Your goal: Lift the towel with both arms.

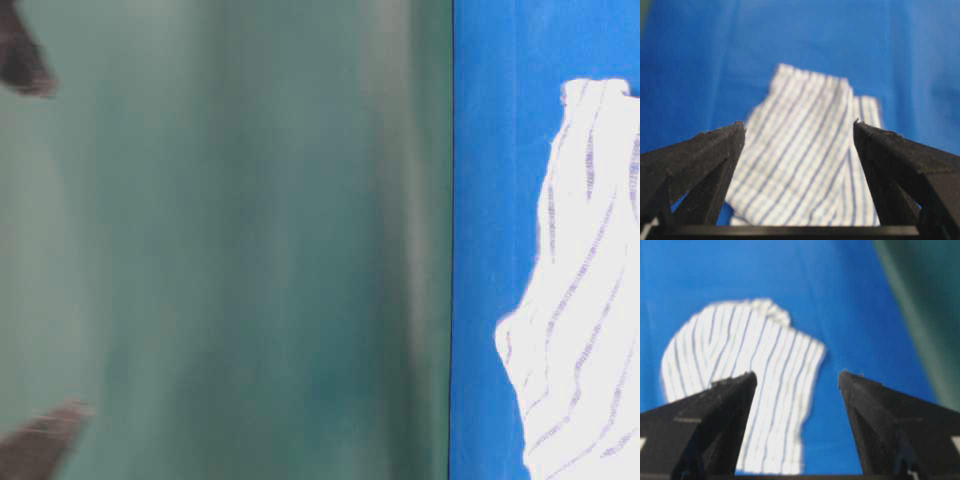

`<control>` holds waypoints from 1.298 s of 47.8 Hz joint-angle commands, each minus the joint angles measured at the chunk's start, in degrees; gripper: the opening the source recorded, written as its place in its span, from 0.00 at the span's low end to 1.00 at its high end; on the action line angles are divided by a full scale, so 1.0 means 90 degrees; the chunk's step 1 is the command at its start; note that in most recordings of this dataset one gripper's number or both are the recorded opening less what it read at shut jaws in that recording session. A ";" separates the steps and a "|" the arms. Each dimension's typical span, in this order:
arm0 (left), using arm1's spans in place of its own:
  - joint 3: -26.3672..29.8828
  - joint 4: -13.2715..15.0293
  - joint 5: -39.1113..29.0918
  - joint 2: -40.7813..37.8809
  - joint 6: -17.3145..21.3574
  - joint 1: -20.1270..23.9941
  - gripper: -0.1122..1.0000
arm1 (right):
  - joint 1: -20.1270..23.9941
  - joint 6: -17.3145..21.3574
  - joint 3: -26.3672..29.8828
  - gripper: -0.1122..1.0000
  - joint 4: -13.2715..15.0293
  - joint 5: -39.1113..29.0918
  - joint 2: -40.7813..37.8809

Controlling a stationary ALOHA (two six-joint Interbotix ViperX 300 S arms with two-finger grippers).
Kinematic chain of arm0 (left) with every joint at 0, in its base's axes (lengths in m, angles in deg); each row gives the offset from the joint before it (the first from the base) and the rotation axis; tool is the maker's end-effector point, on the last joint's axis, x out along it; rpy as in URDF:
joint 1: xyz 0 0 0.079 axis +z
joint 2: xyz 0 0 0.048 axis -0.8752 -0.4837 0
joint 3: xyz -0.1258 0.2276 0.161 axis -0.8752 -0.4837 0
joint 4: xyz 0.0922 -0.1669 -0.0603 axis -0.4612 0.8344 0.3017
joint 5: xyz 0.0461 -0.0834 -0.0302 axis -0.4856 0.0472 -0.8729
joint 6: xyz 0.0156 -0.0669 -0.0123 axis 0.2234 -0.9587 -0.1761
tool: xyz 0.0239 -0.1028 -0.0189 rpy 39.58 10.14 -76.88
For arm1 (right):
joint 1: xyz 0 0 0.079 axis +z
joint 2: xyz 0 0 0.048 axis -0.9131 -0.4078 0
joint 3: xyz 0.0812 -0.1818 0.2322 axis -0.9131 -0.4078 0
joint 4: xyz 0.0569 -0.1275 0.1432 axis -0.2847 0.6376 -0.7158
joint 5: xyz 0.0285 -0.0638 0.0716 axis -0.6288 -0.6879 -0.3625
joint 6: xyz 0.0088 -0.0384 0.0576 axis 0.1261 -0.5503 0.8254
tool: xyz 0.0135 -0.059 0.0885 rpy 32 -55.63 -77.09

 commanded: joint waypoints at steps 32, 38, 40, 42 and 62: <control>-0.2393 0.0029 0.1807 -0.1162 -0.0020 -0.0771 0.93 | 0.0635 0.0898 -0.1260 0.70 -0.0078 0.2383 -0.2275; -0.2529 0.0029 0.2207 -0.1582 -0.0020 -0.0850 0.93 | 0.0674 0.1016 -0.1260 0.70 -0.0088 0.2764 -0.2754; -0.2559 0.0029 0.2344 -0.1758 -0.0020 -0.0869 0.93 | 0.0674 0.1035 -0.1270 0.70 -0.0088 0.2891 -0.2881; -0.2568 0.0029 0.2451 -0.1895 -0.0020 -0.0889 0.93 | 0.0684 0.1055 -0.1260 0.70 -0.0088 0.3008 -0.3027; -0.2539 0.0029 0.3096 -0.3066 -0.0020 -0.1104 0.93 | 0.0938 0.1064 -0.1133 0.70 -0.0234 0.3828 -0.4297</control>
